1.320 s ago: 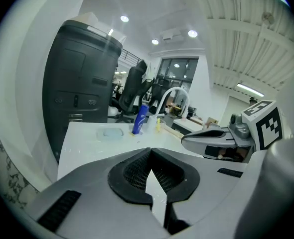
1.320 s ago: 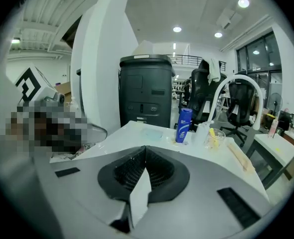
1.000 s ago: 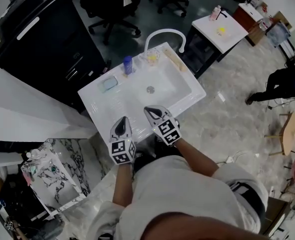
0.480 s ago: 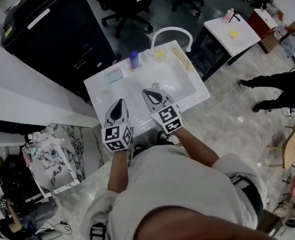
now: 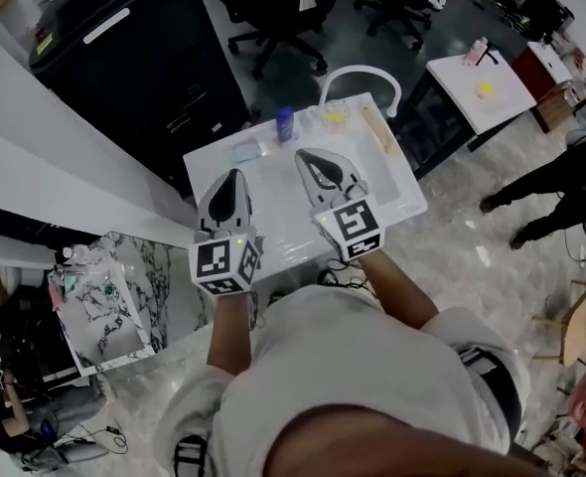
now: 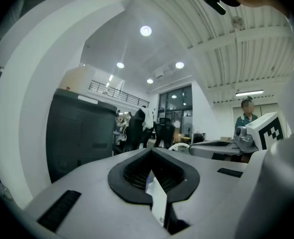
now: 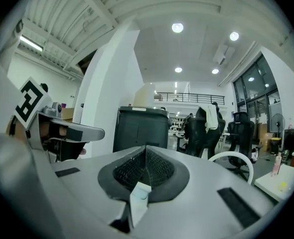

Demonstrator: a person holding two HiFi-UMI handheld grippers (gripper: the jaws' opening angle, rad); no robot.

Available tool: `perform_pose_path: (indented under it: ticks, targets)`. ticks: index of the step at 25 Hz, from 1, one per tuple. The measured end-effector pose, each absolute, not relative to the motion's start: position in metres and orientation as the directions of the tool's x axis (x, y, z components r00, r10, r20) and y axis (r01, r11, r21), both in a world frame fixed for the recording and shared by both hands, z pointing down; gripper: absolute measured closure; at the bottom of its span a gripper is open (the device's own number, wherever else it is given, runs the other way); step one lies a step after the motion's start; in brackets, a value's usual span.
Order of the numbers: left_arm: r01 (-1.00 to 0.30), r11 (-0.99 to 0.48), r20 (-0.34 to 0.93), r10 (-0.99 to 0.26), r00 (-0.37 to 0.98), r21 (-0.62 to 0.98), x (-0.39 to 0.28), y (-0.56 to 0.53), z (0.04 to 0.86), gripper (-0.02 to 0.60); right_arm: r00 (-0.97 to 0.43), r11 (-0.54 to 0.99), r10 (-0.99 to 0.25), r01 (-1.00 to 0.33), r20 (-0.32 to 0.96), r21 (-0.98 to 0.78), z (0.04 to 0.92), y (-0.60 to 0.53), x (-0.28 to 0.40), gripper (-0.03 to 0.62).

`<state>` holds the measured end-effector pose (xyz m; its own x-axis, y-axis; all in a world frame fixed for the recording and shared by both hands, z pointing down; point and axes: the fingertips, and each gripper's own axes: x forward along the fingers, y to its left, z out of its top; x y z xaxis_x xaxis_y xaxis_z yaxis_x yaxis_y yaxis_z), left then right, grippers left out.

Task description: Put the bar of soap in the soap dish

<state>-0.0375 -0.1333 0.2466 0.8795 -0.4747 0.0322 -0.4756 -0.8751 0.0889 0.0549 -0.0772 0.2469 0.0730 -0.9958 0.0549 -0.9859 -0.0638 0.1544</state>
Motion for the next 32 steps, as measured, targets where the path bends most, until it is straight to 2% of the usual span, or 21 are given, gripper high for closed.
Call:
perform_pose_path:
  ticks: [4, 32]
  targets:
    - [-0.487, -0.871, 0.002, -0.488, 0.873, 0.062, -0.037, -0.130, 0.236, 0.563, 0.075, -0.070, -0.997, -0.987, 0.028, 0.143, 0.239, -0.075, 0.058, 0.595]
    - [-0.502, -0.861, 0.027, -0.501, 0.865, 0.079, -0.044, -0.128, 0.256, 0.563, 0.088, -0.080, -0.995, -0.985, 0.047, 0.151, 0.250, -0.070, 0.059, 0.594]
